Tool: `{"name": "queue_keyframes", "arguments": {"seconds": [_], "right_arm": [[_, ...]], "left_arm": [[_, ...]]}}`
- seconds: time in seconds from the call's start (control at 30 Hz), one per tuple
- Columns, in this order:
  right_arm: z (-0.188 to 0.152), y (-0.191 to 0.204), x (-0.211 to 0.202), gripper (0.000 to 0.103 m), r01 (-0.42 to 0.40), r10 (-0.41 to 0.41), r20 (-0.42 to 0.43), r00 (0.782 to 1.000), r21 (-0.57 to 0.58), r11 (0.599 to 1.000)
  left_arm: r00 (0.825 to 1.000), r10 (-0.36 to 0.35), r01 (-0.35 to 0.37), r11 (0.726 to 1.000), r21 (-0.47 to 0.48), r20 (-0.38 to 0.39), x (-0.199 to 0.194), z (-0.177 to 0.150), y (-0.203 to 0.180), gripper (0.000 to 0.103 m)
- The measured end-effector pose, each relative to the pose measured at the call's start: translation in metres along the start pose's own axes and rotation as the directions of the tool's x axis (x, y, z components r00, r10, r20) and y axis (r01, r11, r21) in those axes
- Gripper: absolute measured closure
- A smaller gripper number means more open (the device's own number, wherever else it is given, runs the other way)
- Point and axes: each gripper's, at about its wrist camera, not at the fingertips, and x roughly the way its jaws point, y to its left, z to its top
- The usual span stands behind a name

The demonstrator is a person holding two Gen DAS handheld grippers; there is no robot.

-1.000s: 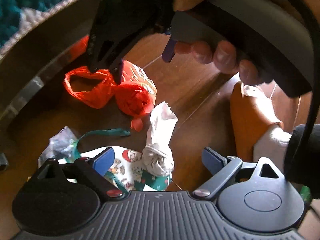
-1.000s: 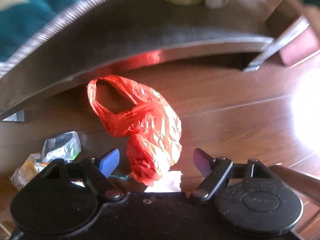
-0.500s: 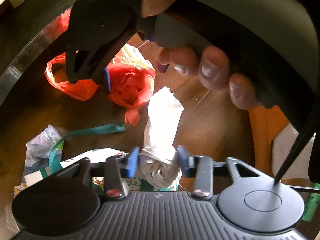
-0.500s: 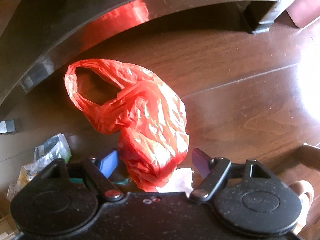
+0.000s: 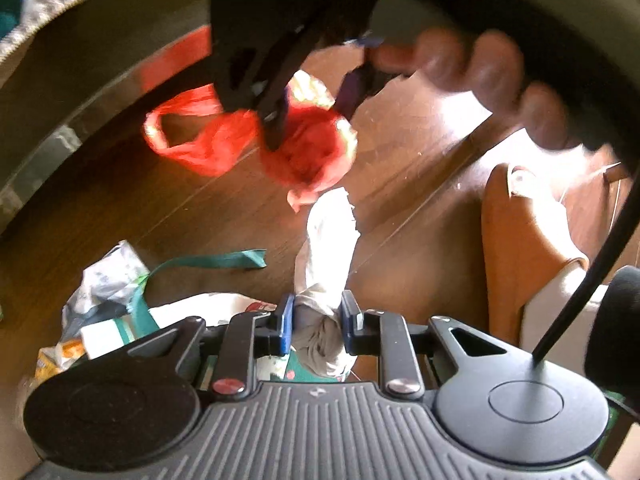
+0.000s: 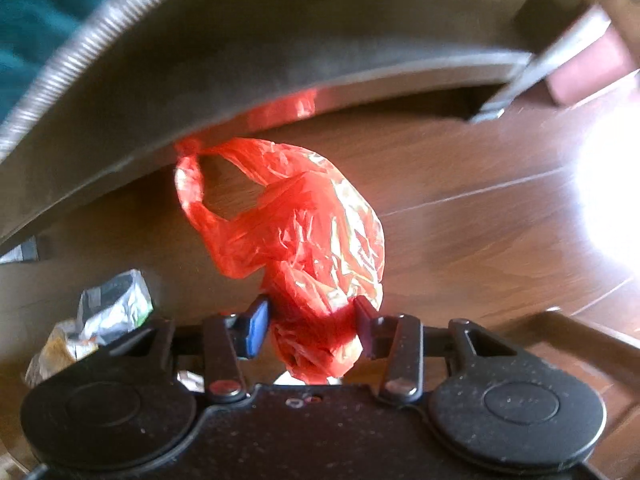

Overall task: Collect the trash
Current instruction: 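Grasp the white tissue with the left tool while the right tool grasps the red plastic bag, then carry the tissue and red bag up to the teal wastebasket with both tools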

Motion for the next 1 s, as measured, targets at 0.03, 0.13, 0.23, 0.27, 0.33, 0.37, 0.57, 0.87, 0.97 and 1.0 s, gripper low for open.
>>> {"name": "queue_keyframes", "arguments": {"seconds": [0.03, 0.13, 0.23, 0.27, 0.33, 0.37, 0.57, 0.87, 0.97, 1.0], "right_arm": [[-0.001, 0.001, -0.010, 0.060, 0.001, -0.001, 0.007, 1.000, -0.013, 1.000], [-0.009, 0.006, -0.043, 0.060, 0.044, -0.044, 0.005, 0.999, -0.072, 0.996], [-0.024, 0.006, -0.079, 0.060, 0.066, -0.065, 0.011, 0.998, -0.102, 0.993], [-0.029, 0.006, -0.092, 0.060, 0.067, -0.066, 0.014, 0.998, -0.107, 0.992], [-0.041, 0.008, -0.121, 0.060, 0.061, -0.058, 0.032, 0.998, -0.114, 0.992], [-0.047, 0.010, -0.135, 0.060, 0.065, -0.060, 0.043, 0.997, -0.117, 0.991], [-0.088, 0.014, -0.234, 0.060, 0.044, -0.028, 0.171, 0.985, -0.089, 0.995], [-0.179, 0.014, -0.393, 0.060, 0.015, 0.032, 0.460, 0.887, -0.098, 0.995], [-0.215, 0.008, -0.444, 0.060, 0.015, 0.043, 0.560, 0.828, -0.099, 0.995], [-0.228, 0.004, -0.461, 0.060, 0.008, 0.051, 0.590, 0.806, -0.096, 0.995]], "left_arm": [[1.000, -0.001, 0.001, 1.000, -0.009, 0.001, -0.007, -0.001, 0.000, 0.081], [1.000, 0.005, -0.005, 1.000, -0.017, 0.012, -0.029, -0.003, -0.003, 0.081], [1.000, 0.008, -0.008, 1.000, -0.016, 0.027, -0.056, -0.006, -0.005, 0.081], [0.999, 0.015, -0.015, 1.000, -0.016, 0.032, -0.067, -0.007, -0.006, 0.081], [0.998, 0.028, -0.027, 0.999, -0.020, 0.051, -0.090, -0.008, -0.007, 0.081], [0.997, 0.035, -0.033, 0.999, -0.026, 0.062, -0.104, -0.009, -0.006, 0.081], [0.984, 0.070, -0.061, 0.996, -0.057, 0.165, -0.199, -0.011, -0.015, 0.081], [0.932, 0.102, -0.082, 0.994, -0.069, 0.348, -0.332, -0.022, -0.061, 0.081], [0.906, 0.100, -0.077, 0.995, -0.071, 0.412, -0.372, -0.027, -0.078, 0.081], [0.895, 0.097, -0.075, 0.995, -0.066, 0.435, -0.385, -0.027, -0.083, 0.081]]}}
